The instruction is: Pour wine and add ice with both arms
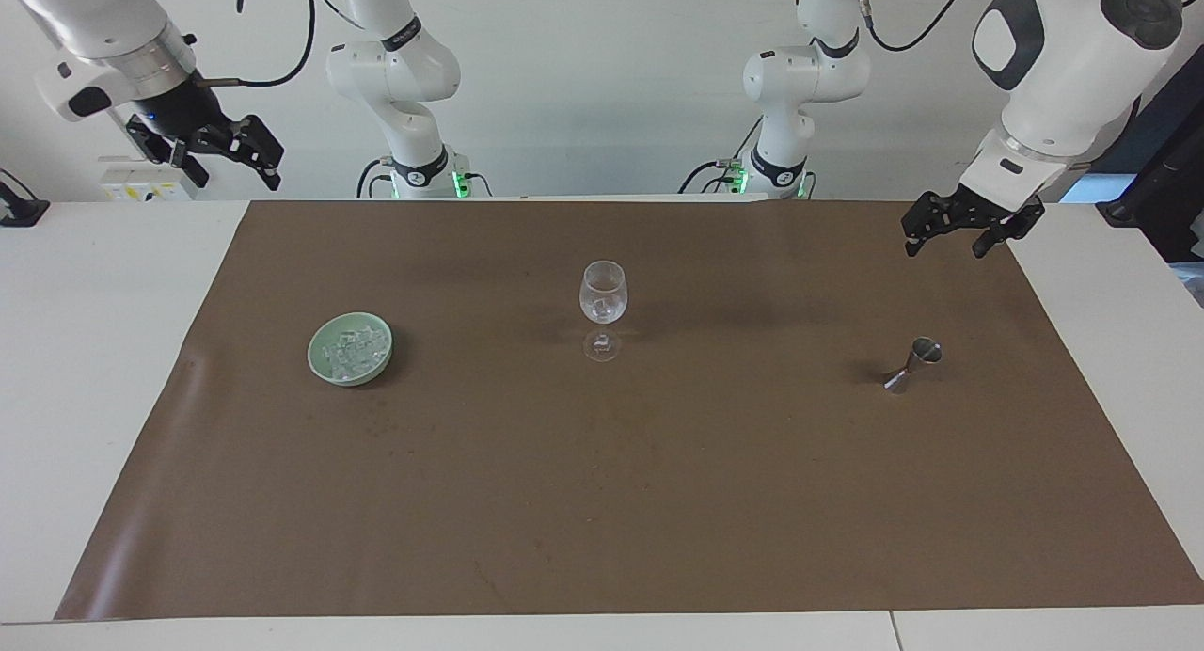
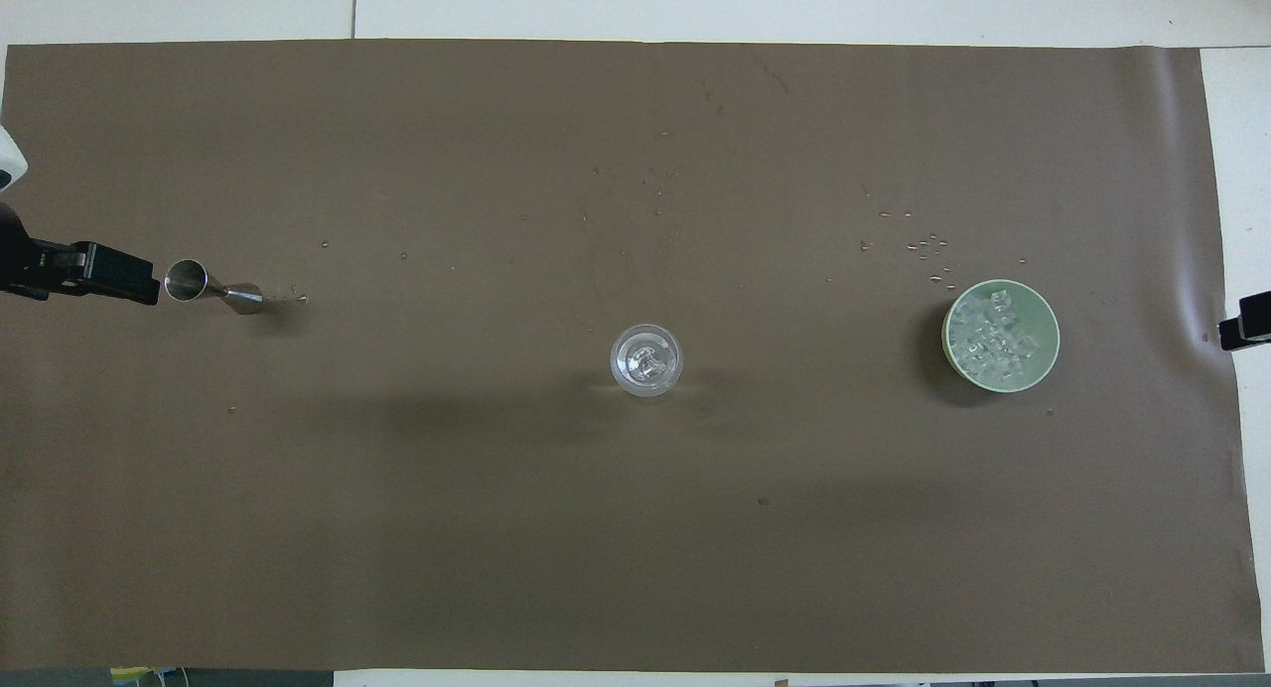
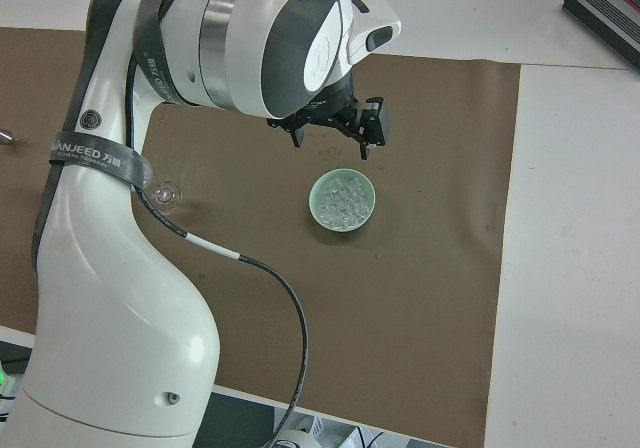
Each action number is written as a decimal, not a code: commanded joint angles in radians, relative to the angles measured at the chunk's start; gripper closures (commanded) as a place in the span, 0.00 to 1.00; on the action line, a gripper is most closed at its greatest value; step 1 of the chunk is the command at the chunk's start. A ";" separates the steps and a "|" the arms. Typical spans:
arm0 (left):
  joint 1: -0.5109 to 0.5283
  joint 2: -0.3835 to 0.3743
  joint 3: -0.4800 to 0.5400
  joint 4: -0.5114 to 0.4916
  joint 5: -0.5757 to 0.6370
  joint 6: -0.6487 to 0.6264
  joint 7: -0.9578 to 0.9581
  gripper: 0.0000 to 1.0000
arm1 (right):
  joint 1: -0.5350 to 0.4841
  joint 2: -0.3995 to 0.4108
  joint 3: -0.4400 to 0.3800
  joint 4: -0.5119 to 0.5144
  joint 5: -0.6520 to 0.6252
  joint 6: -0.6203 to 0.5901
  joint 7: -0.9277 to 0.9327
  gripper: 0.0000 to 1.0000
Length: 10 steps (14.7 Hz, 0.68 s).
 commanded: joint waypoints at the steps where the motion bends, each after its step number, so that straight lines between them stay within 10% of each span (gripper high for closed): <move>1: -0.001 -0.026 0.001 -0.029 0.020 0.013 -0.009 0.00 | -0.029 -0.015 0.006 -0.022 0.009 0.014 -0.022 0.00; 10: -0.001 -0.026 0.001 -0.026 0.019 0.013 -0.009 0.00 | -0.035 -0.018 0.014 -0.030 0.008 0.027 -0.024 0.00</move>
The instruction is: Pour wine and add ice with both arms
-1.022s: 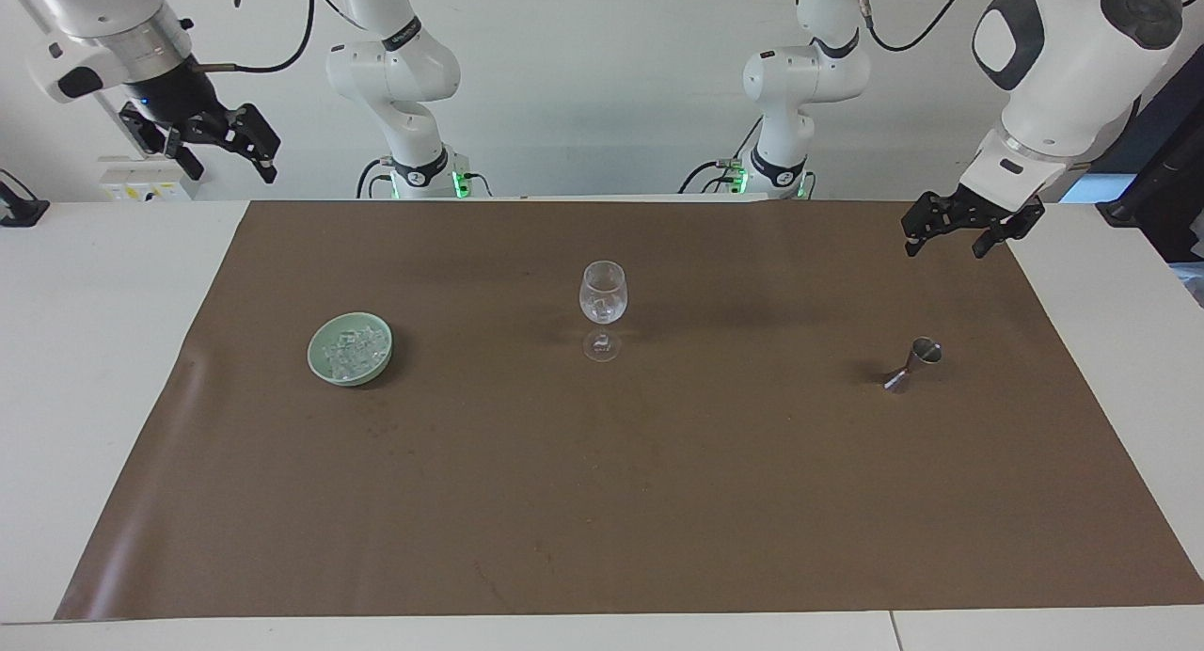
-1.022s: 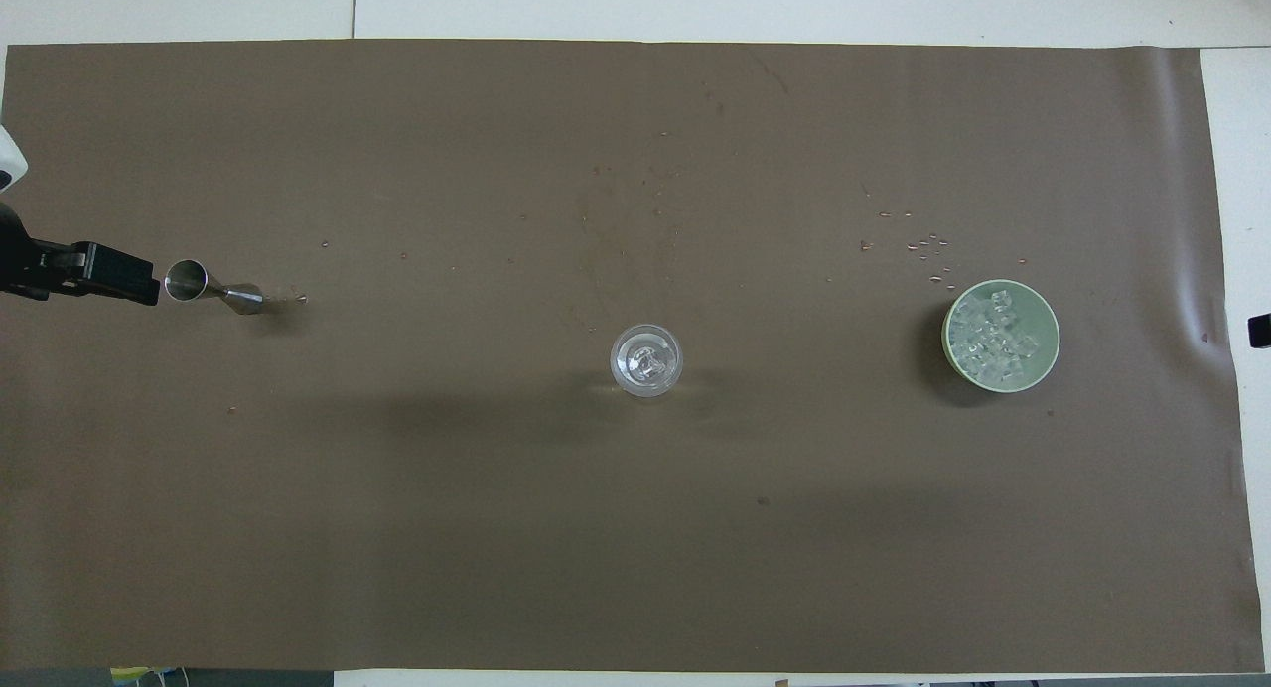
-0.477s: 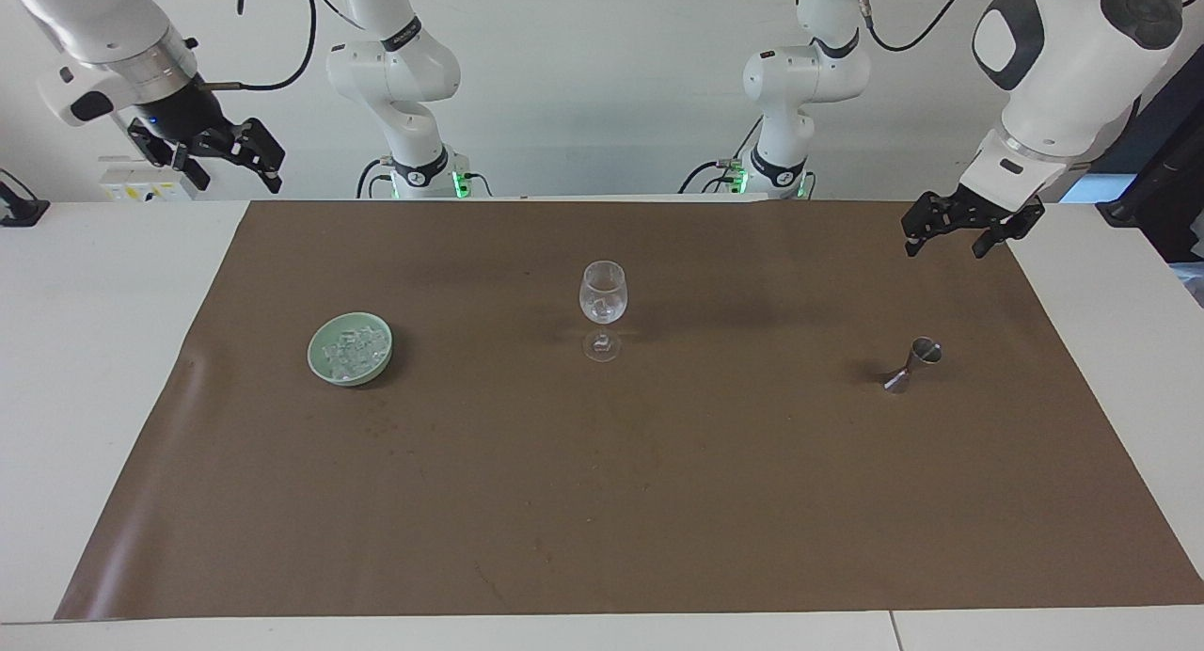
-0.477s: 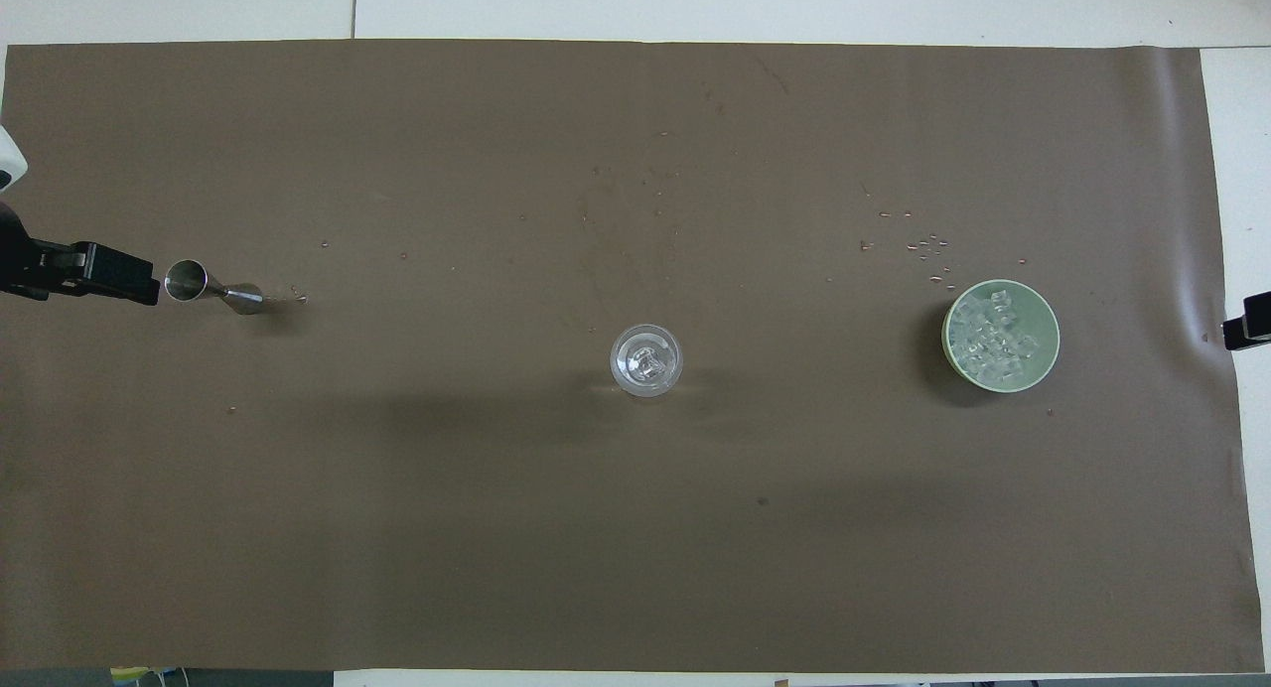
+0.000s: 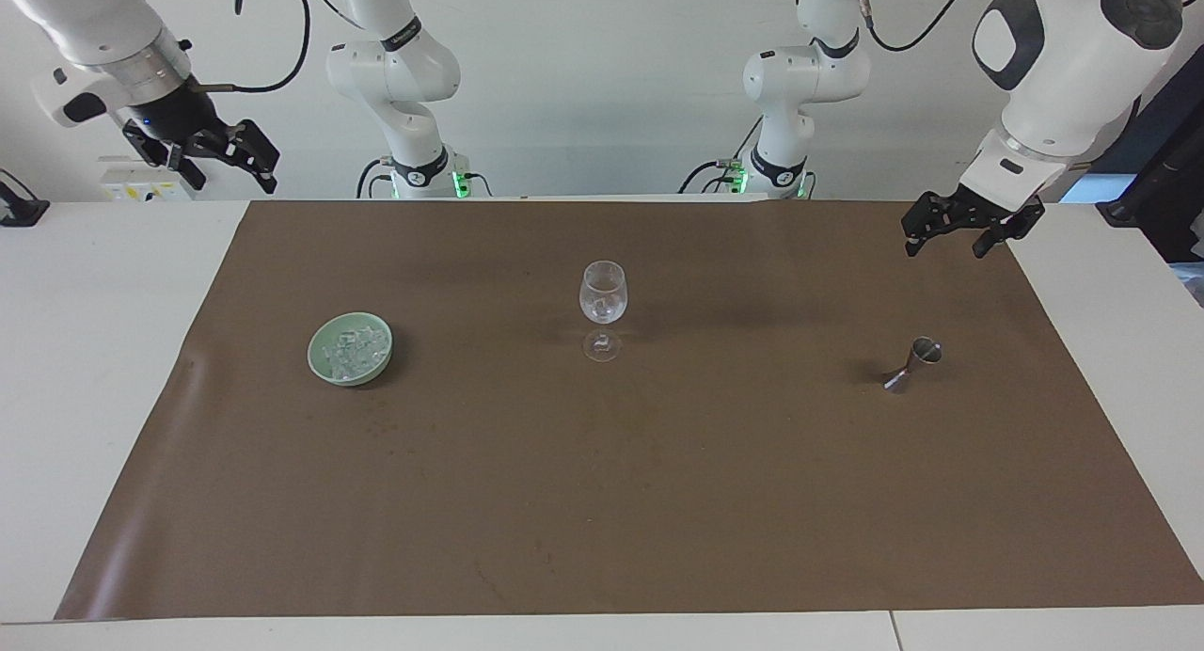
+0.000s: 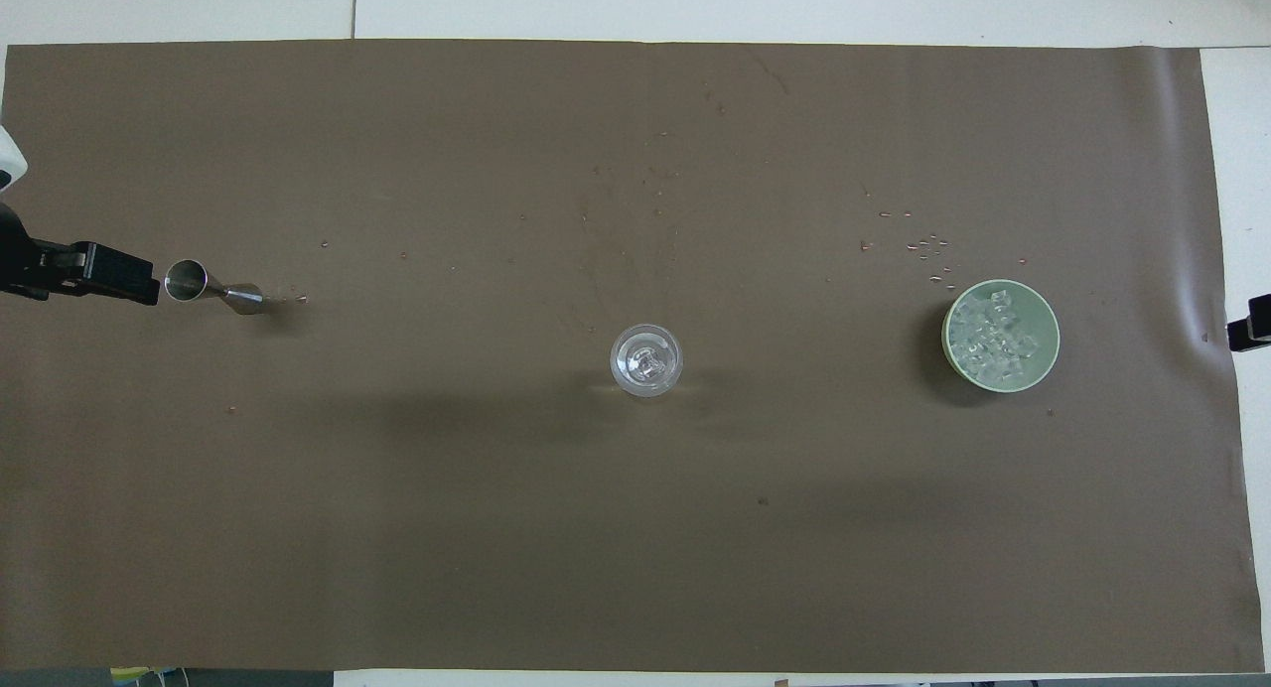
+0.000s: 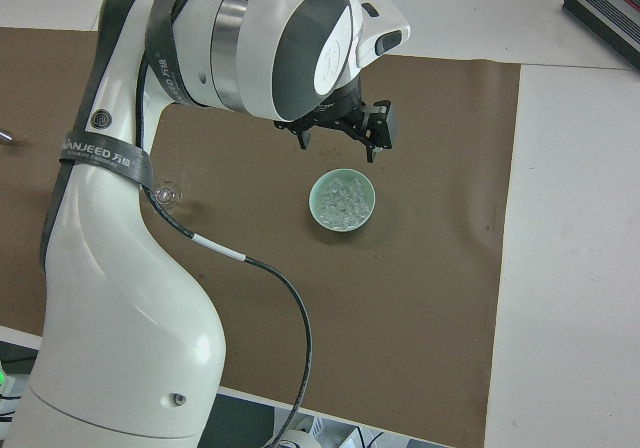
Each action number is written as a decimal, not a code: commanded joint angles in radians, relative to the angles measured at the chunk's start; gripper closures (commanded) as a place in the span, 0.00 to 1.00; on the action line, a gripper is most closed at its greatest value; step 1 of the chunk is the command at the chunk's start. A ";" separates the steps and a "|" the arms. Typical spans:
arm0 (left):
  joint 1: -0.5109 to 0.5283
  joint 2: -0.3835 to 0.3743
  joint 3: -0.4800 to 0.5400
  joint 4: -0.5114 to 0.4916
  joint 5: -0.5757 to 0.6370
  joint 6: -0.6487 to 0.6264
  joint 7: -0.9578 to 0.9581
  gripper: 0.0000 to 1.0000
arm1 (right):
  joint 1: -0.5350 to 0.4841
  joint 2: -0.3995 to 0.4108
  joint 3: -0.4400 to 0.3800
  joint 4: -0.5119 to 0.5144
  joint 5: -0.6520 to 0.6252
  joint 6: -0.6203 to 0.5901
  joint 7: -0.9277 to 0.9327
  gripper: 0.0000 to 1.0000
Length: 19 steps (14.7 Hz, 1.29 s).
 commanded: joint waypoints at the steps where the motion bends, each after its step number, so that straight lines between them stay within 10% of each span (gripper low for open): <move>1: -0.001 -0.026 0.001 -0.029 0.020 0.013 -0.009 0.00 | -0.021 -0.018 0.017 -0.025 0.008 0.026 -0.026 0.00; 19: -0.001 -0.026 0.001 -0.029 0.020 0.013 -0.009 0.00 | -0.025 -0.018 0.043 -0.063 0.006 0.104 -0.019 0.00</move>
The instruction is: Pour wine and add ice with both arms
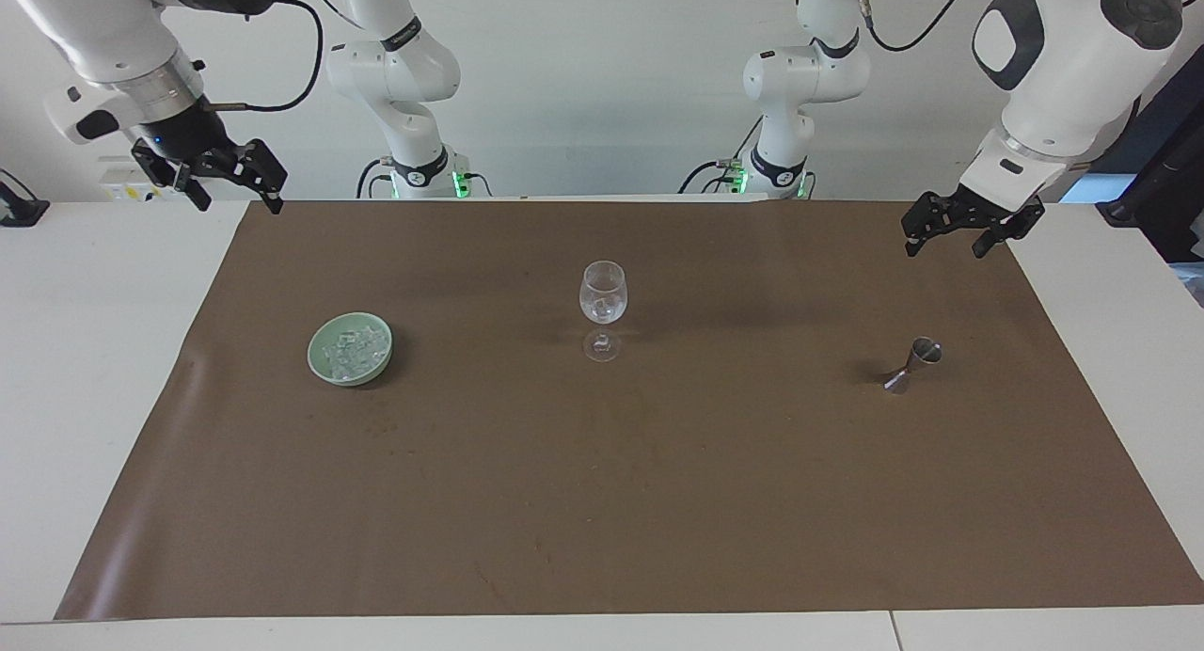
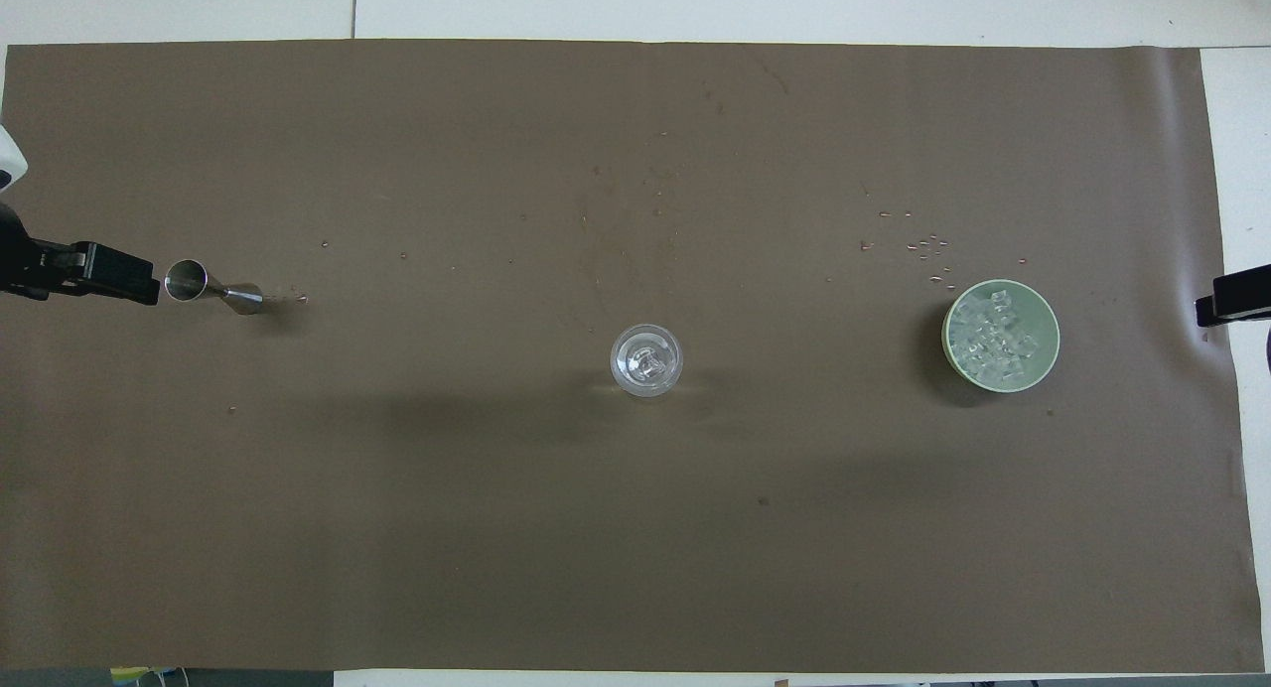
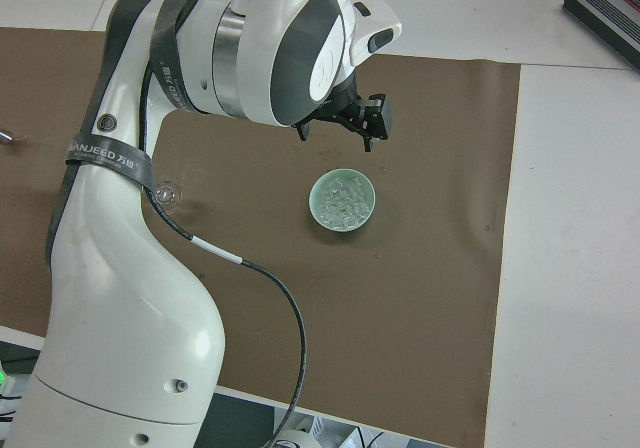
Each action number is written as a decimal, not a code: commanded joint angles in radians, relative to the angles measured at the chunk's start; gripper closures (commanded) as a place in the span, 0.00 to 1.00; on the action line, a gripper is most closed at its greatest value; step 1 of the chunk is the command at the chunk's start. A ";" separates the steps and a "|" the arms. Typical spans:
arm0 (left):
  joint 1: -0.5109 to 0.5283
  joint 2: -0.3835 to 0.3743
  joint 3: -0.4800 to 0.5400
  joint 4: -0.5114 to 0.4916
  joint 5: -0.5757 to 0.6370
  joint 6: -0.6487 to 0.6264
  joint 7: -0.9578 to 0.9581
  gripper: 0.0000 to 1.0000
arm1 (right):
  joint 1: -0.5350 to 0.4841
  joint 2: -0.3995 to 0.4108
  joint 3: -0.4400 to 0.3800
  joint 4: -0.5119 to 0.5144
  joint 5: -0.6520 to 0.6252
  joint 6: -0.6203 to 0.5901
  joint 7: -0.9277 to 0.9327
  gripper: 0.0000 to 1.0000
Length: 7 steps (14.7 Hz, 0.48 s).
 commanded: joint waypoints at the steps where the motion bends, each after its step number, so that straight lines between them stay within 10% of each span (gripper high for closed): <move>1: -0.001 -0.026 0.001 -0.029 0.020 0.013 -0.009 0.00 | -0.025 -0.015 0.019 -0.011 0.006 -0.002 -0.018 0.00; 7: -0.001 -0.026 0.001 -0.026 0.019 0.013 -0.009 0.00 | -0.027 -0.015 0.044 -0.007 0.006 -0.005 -0.018 0.00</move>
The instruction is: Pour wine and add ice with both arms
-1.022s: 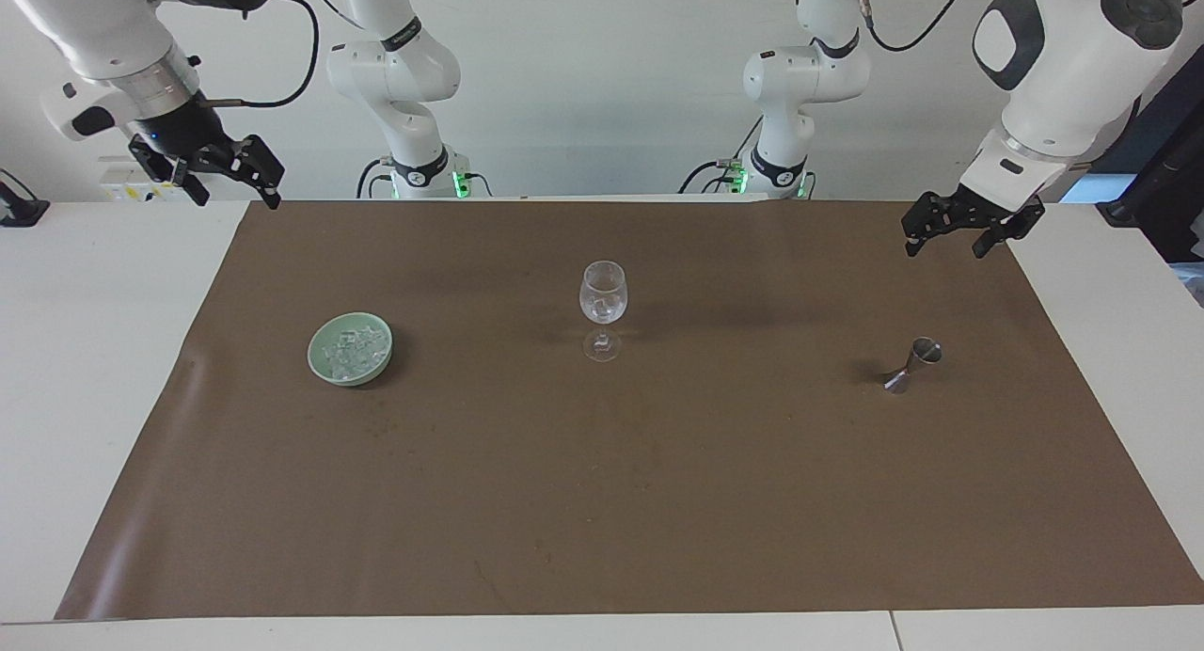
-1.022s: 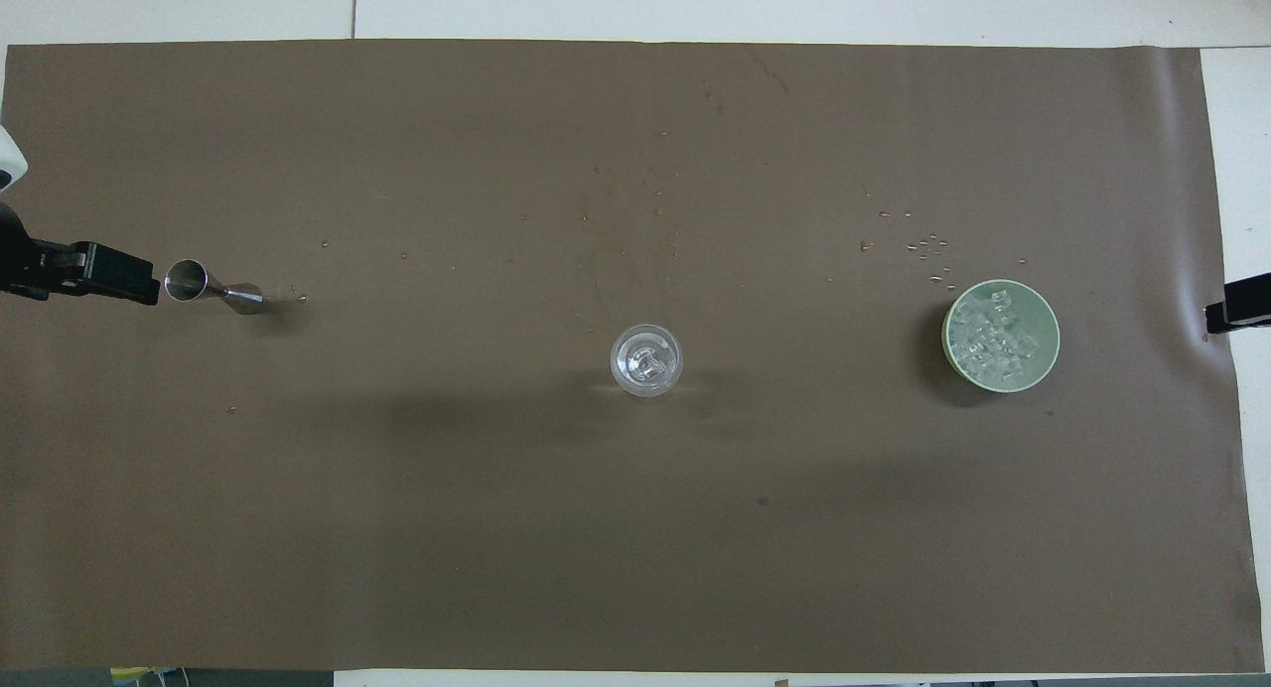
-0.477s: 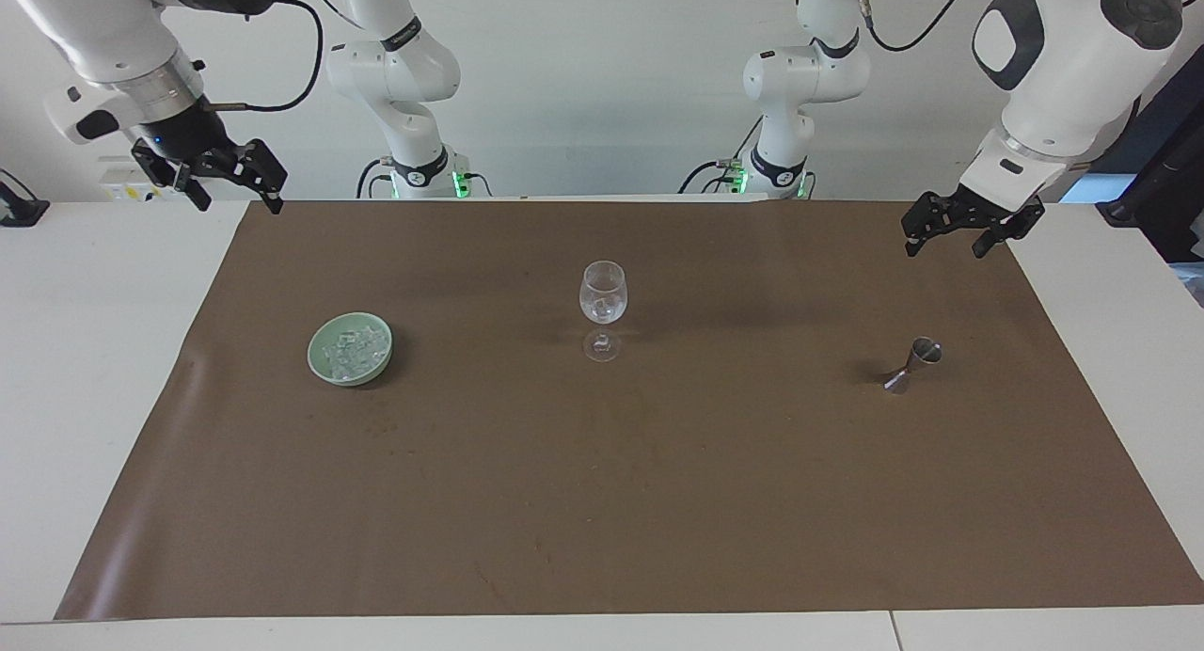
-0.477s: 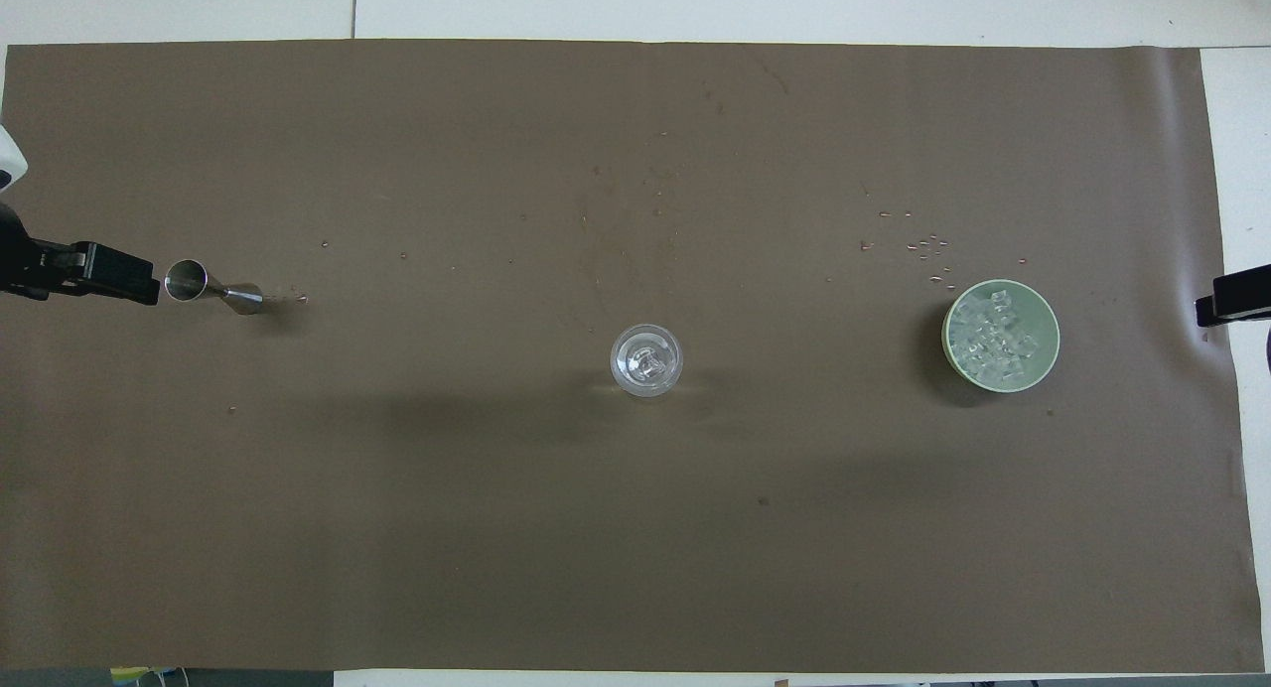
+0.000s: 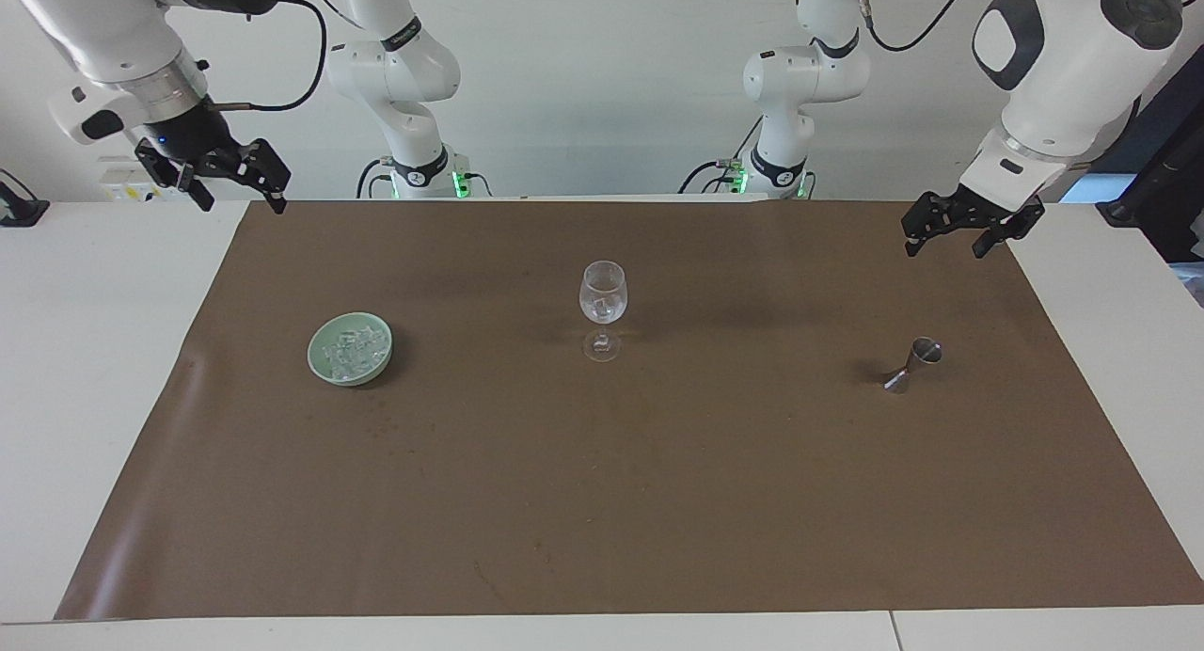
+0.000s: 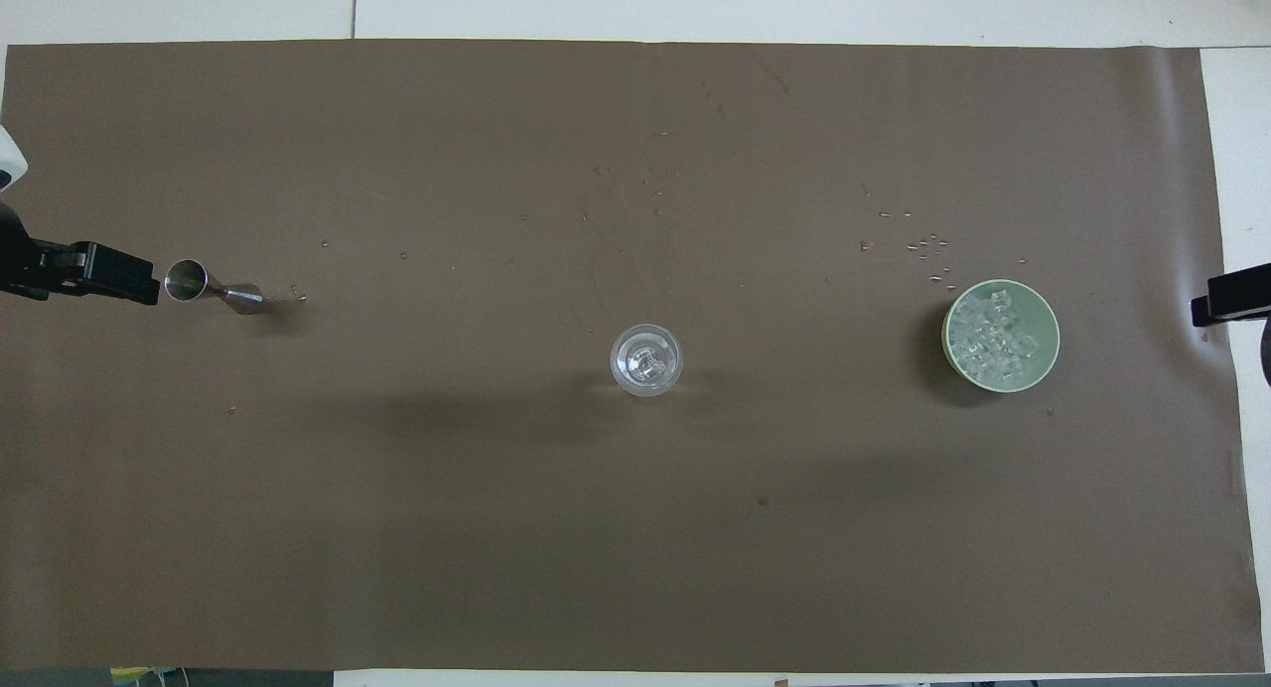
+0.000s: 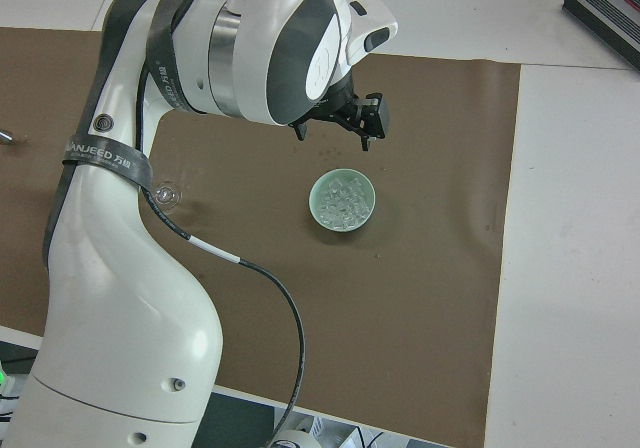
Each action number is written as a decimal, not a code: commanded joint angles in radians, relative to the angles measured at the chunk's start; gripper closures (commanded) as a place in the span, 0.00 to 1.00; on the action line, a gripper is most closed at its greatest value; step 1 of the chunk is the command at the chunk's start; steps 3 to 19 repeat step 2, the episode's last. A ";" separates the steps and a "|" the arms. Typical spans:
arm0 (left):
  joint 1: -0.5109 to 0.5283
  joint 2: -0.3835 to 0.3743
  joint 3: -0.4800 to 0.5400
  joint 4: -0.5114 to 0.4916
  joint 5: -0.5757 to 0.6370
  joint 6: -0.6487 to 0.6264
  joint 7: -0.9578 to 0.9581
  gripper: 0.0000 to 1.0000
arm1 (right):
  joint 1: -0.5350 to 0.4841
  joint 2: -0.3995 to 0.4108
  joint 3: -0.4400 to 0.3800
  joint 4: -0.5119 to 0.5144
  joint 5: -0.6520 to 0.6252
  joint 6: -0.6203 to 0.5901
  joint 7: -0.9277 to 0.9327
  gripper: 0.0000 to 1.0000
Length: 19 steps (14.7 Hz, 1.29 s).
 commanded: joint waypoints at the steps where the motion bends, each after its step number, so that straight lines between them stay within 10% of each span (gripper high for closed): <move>1: -0.001 -0.026 0.001 -0.026 0.020 0.013 -0.009 0.00 | -0.026 -0.015 0.032 -0.007 0.006 -0.003 -0.018 0.00; 19: -0.001 -0.026 0.001 -0.026 0.019 0.013 -0.008 0.00 | -0.026 -0.015 0.032 -0.007 0.006 -0.003 -0.018 0.00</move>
